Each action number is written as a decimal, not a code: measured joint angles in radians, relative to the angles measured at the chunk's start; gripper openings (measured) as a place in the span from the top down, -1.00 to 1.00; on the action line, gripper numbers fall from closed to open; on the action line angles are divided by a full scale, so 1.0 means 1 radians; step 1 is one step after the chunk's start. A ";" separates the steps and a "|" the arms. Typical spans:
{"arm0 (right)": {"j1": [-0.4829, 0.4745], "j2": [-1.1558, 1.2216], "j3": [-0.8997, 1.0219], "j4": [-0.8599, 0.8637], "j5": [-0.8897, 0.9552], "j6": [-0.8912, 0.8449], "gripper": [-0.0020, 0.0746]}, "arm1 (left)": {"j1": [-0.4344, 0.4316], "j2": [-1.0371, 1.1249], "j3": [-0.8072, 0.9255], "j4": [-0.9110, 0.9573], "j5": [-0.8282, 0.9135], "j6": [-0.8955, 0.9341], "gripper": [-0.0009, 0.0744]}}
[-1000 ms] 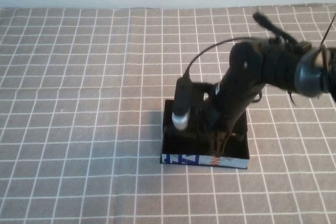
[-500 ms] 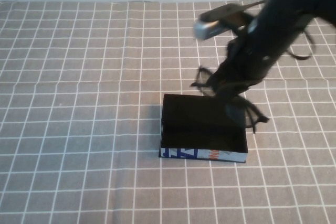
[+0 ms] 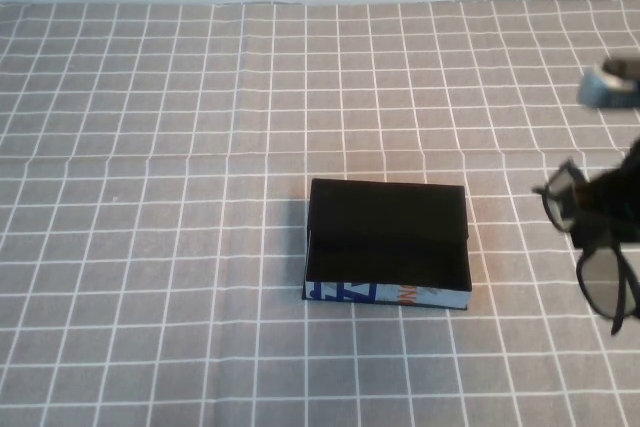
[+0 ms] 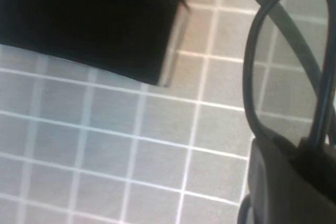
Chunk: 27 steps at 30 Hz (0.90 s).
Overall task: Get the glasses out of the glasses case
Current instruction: Place the glasses on the table
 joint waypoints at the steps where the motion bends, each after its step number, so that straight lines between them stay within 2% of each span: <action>1: 0.001 -0.003 0.042 -0.004 -0.038 0.004 0.80 | 0.000 0.000 0.000 0.000 0.000 0.000 0.99; 5: 0.001 0.038 0.145 -0.007 -0.143 0.009 0.80 | 0.000 0.000 0.000 0.000 0.000 0.000 0.99; 16: 0.001 0.277 0.153 0.051 -0.325 -0.013 0.77 | 0.000 0.000 0.000 0.000 0.000 0.000 0.99; 18: 0.001 0.303 0.153 0.053 -0.339 -0.014 0.70 | 0.000 0.000 0.000 0.000 0.000 0.000 0.99; 23: 0.001 0.315 0.151 0.055 -0.343 -0.016 0.32 | 0.000 0.000 0.000 0.000 0.000 0.000 0.99; 27: 0.001 0.254 0.135 0.055 -0.319 -0.023 0.25 | 0.000 0.000 0.000 0.000 0.000 0.000 0.99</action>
